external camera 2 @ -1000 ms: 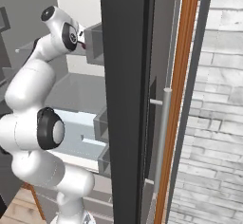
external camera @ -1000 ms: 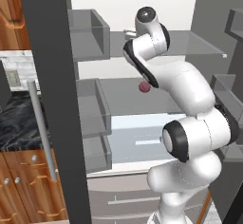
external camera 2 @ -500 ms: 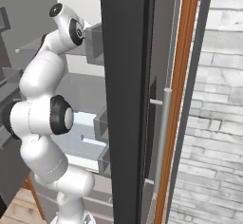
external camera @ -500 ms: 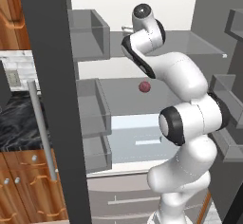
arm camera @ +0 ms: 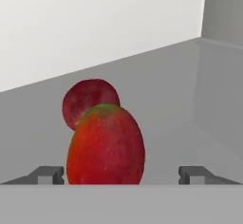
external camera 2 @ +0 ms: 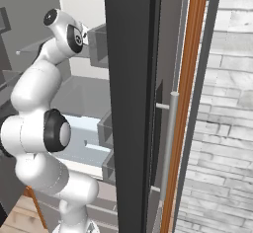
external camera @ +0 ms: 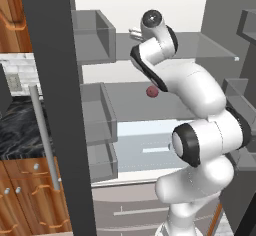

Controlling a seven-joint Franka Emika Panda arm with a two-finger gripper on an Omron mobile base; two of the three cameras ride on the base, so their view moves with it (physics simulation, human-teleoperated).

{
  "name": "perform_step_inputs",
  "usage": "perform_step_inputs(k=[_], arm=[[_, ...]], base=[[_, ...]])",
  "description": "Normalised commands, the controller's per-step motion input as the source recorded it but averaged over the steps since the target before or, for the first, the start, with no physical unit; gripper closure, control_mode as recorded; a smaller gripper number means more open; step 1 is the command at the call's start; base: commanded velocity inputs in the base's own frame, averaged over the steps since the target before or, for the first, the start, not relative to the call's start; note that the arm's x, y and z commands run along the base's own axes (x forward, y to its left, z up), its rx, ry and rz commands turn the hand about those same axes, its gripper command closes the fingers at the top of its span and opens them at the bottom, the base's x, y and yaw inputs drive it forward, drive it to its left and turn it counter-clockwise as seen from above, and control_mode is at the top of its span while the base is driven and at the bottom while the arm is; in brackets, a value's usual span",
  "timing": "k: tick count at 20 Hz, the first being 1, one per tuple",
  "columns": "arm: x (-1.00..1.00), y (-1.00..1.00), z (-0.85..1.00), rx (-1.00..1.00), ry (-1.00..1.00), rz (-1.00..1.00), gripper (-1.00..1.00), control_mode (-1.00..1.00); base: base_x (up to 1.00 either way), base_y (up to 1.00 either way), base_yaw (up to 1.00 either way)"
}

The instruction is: Place the mango in the correct fridge rack based on whether it is a fruit or vegetable. Finally, close the fridge door.

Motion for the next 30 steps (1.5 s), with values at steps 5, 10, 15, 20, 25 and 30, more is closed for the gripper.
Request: perform_step_inputs(k=[5, 10, 15, 20, 25, 30], arm=[[-0.84, 0.00, 0.23, 0.04, -0.02, 0.00, -1.00, -1.00], [-1.00, 0.00, 0.00, 0.04, -0.04, 0.00, -1.00, -1.00], [-1.00, -0.03, -0.19, 0.00, -0.01, 0.04, -1.00, -1.00], [-1.00, -0.10, -0.32, 0.00, 0.00, 0.06, -1.00, -1.00], [-1.00, -0.22, -0.33, 0.00, 0.00, 0.07, -1.00, -1.00], [-0.79, -0.26, -0.08, 0.02, 0.02, 0.03, -1.00, -1.00]], base=[[0.00, 0.00, 0.00], [0.00, 0.00, 0.00], [0.00, 0.00, 0.00], [0.00, 0.00, 0.00], [0.00, 0.00, 0.00], [0.00, 0.00, 0.00]])
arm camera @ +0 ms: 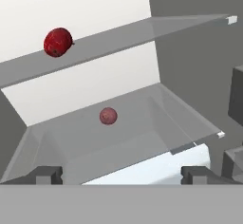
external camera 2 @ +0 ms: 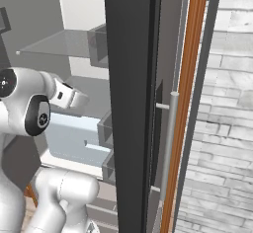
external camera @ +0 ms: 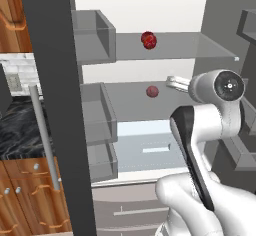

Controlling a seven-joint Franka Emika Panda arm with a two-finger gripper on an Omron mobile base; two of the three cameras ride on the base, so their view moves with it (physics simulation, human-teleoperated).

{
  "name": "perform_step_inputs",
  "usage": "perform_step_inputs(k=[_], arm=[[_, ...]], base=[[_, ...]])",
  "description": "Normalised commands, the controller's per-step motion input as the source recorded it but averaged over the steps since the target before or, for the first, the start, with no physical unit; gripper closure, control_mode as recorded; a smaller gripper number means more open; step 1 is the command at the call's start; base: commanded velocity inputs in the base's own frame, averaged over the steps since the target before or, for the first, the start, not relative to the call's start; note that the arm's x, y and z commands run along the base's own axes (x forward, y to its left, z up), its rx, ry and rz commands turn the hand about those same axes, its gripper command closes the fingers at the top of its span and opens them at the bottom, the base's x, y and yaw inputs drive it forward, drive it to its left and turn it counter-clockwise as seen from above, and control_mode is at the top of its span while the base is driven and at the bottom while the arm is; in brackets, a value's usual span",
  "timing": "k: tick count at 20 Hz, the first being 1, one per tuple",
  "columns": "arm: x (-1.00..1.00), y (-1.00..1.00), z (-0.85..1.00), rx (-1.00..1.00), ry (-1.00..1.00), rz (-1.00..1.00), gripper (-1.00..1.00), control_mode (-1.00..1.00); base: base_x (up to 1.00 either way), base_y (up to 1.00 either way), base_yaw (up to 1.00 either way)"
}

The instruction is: Place the mango in the correct fridge rack based on whether it is a fruit or vegetable. Finally, close the fridge door.

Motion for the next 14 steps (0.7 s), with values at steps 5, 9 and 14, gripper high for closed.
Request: perform_step_inputs(k=[5, 9, 14], arm=[[-0.10, -0.07, -0.01, 0.00, 0.05, 0.00, -1.00, -1.00], [0.00, 0.00, 0.00, 0.00, 0.00, 0.00, -1.00, 1.00], [0.00, 0.00, 0.00, 0.00, 0.00, 0.00, -1.00, 1.00]], base=[[0.00, 0.00, 0.00], [-0.86, 0.02, -0.08], [-0.41, 0.19, -0.08]])
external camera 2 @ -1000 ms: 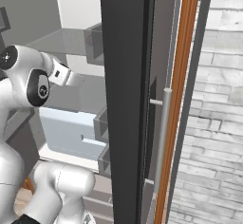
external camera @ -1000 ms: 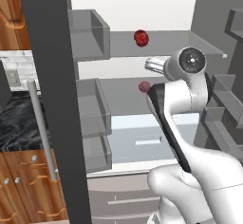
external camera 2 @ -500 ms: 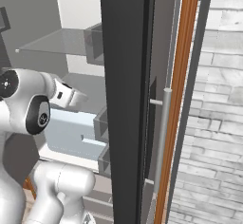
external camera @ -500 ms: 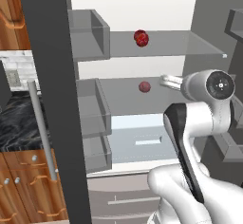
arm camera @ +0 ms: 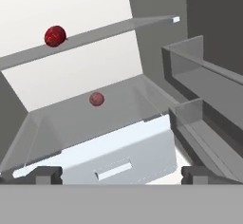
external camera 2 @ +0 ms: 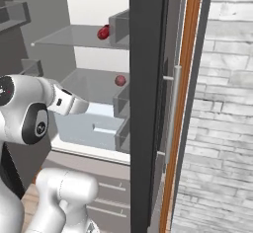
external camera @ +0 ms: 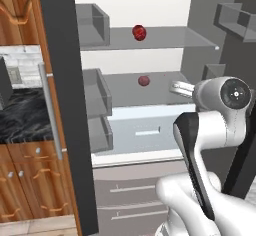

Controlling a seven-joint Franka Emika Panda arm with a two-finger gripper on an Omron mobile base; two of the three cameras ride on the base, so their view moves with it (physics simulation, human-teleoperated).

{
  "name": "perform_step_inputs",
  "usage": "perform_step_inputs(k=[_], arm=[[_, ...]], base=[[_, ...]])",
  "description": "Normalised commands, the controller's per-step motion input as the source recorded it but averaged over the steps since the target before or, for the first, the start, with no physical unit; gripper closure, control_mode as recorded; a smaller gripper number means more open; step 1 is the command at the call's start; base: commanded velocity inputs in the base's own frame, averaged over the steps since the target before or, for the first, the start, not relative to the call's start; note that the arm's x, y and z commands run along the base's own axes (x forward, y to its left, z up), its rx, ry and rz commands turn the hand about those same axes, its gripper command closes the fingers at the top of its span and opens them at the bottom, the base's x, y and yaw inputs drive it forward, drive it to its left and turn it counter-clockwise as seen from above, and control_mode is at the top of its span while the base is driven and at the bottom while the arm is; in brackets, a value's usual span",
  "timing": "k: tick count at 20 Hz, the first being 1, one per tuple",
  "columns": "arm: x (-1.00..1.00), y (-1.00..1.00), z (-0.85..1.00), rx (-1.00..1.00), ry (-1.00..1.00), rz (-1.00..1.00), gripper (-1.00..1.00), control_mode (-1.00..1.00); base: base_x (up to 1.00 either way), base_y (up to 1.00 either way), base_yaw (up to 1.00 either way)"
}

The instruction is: Place the mango in the correct fridge rack based on whether it is a fruit or vegetable. Finally, close the fridge door.

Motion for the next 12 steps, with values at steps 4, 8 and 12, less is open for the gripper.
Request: perform_step_inputs(k=[4, 8, 12], arm=[[0.00, 0.00, 0.00, 0.00, 0.00, 0.00, -1.00, 1.00], [0.00, 0.00, 0.00, 0.00, 0.00, 0.00, -1.00, 1.00], [0.00, 0.00, 0.00, 0.00, 0.00, 0.00, -1.00, 1.00]], base=[[-0.29, 0.27, -0.02], [-0.34, 0.22, 0.00], [-0.29, 0.18, 0.00]])
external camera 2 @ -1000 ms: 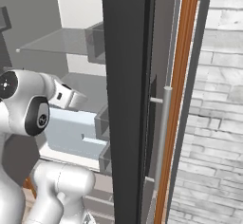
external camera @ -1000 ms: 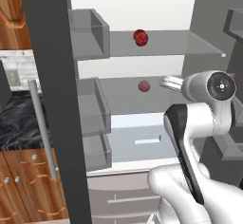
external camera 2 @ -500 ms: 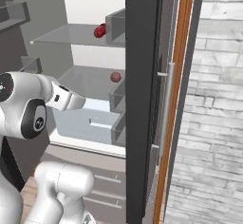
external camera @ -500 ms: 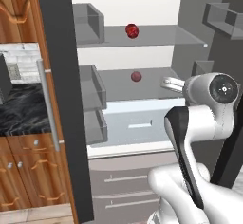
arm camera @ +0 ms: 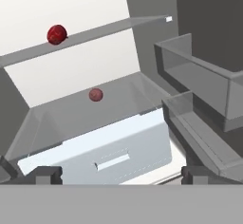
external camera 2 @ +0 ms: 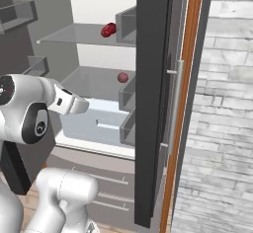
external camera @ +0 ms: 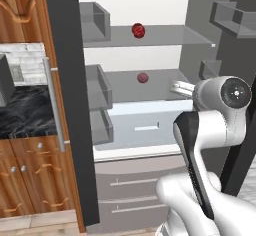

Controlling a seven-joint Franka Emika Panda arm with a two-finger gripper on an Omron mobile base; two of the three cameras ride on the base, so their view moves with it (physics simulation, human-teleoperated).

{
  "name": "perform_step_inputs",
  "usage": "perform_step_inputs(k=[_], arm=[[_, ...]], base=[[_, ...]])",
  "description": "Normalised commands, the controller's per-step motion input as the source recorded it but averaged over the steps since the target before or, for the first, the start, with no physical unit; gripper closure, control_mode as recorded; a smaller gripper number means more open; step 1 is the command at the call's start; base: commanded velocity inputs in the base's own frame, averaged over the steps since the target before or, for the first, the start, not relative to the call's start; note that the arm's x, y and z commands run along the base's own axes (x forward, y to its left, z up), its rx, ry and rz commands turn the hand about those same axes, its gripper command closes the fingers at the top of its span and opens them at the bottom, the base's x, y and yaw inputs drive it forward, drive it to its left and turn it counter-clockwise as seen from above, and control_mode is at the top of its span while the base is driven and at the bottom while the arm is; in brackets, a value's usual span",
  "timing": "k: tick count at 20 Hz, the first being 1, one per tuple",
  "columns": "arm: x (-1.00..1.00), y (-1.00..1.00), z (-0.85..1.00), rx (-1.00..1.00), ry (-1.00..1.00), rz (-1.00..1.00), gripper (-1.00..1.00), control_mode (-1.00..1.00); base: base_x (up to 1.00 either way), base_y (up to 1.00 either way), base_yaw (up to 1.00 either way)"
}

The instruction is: Place the mango in the correct fridge rack based on whether it is a fruit or vegetable. Finally, close the fridge door.

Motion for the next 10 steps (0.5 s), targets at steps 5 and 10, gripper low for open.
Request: perform_step_inputs(k=[5, 10], arm=[[0.00, 0.00, 0.00, 0.00, 0.00, 0.00, -1.00, 1.00], [0.00, 0.00, 0.00, 0.00, 0.00, 0.00, -1.00, 1.00]], base=[[-0.25, 0.24, 0.00], [-0.33, 0.15, 0.00]])
